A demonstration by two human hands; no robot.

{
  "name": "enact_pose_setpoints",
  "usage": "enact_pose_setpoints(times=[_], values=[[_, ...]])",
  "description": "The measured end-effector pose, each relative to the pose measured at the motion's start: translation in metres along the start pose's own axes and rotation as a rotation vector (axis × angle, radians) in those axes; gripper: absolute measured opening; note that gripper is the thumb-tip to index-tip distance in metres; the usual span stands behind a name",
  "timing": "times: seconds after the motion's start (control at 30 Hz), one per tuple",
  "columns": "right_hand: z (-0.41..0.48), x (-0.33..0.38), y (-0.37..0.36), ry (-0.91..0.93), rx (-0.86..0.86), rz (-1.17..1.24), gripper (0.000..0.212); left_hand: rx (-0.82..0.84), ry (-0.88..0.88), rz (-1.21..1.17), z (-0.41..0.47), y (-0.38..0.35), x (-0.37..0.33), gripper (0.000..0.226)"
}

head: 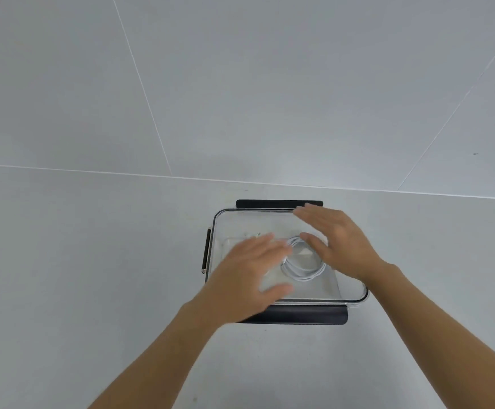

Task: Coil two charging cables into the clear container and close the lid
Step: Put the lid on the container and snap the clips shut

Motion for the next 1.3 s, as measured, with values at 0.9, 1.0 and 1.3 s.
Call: enact_pose_setpoints(times=[0.9, 1.0, 1.3], values=[[0.053, -0.016, -0.055, -0.112, 0.316, -0.085, 0.058, 0.150, -0.200, 0.421, -0.004, -0.045, 0.008, 0.072], [0.056, -0.017, -0.059, -0.142, 0.345, -0.092, 0.062, 0.130, -0.229, 0.446, -0.003, -0.045, 0.007, 0.071], [0.059, -0.019, -0.059, -0.194, 0.376, -0.002, 0.065, 0.075, -0.305, 0.539, -0.004, -0.047, 0.001, 0.068]])
Point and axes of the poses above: each hand's wrist, its own z-axis towards the middle knuckle, its own y-axis out of the back of the hand, x = y × z, the point moved 9 cm from there along z, towards the middle knuckle, and after that the axes turned 11 degrees about -z, right-handed, at the moved point
